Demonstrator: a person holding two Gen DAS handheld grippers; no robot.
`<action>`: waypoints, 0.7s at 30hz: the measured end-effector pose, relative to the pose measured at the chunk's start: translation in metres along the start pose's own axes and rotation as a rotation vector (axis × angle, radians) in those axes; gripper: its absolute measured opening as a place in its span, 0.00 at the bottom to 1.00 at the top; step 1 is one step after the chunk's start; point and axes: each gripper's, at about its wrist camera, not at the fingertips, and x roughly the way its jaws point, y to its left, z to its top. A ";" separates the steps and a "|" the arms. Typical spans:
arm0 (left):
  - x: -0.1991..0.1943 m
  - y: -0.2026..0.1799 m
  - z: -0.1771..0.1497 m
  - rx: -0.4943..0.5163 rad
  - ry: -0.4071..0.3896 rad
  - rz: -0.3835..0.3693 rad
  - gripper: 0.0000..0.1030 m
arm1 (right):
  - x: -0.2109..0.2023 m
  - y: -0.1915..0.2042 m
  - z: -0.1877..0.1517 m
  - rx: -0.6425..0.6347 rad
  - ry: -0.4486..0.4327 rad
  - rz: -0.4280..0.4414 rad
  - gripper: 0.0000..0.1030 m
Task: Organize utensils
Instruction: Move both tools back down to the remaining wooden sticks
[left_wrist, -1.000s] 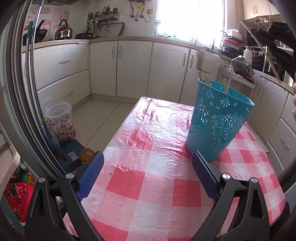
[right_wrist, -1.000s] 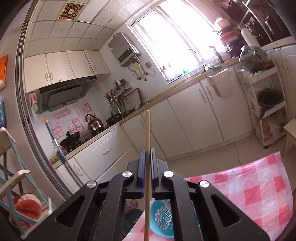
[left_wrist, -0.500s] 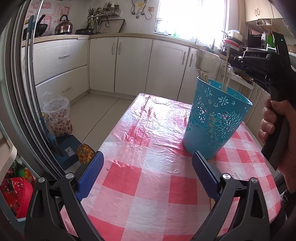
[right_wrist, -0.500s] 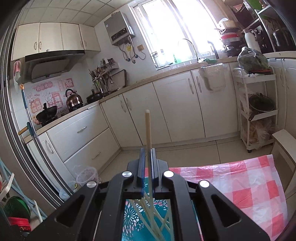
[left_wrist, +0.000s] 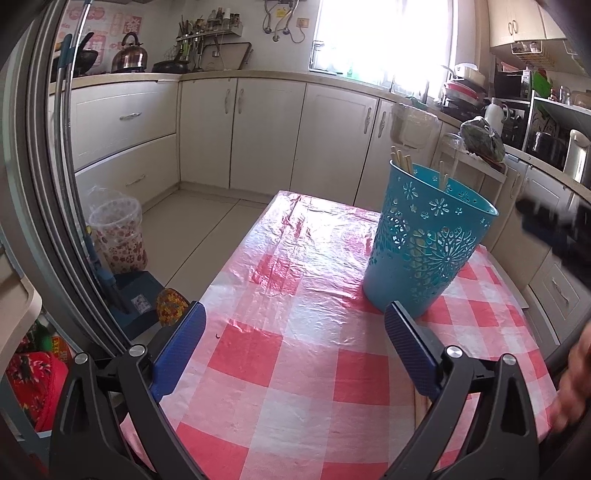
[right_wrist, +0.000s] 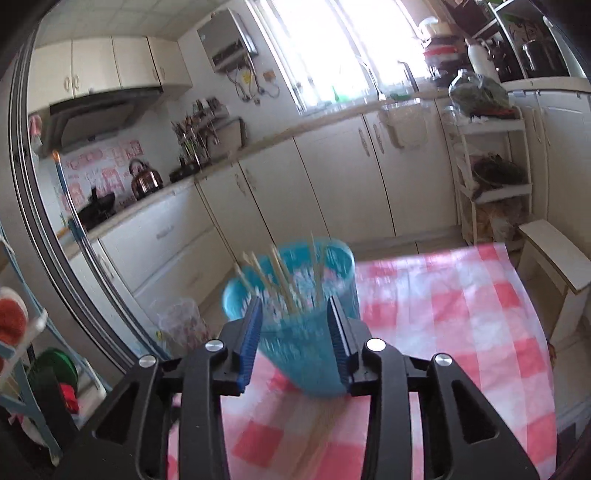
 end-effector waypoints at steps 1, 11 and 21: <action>0.001 -0.001 -0.001 -0.001 0.006 0.000 0.91 | 0.010 -0.003 -0.018 0.000 0.078 -0.011 0.35; 0.004 -0.013 -0.009 0.042 0.051 -0.012 0.92 | 0.086 -0.013 -0.082 0.011 0.378 -0.093 0.27; 0.046 -0.076 -0.015 0.212 0.232 -0.110 0.92 | 0.055 -0.037 -0.089 -0.069 0.410 -0.147 0.10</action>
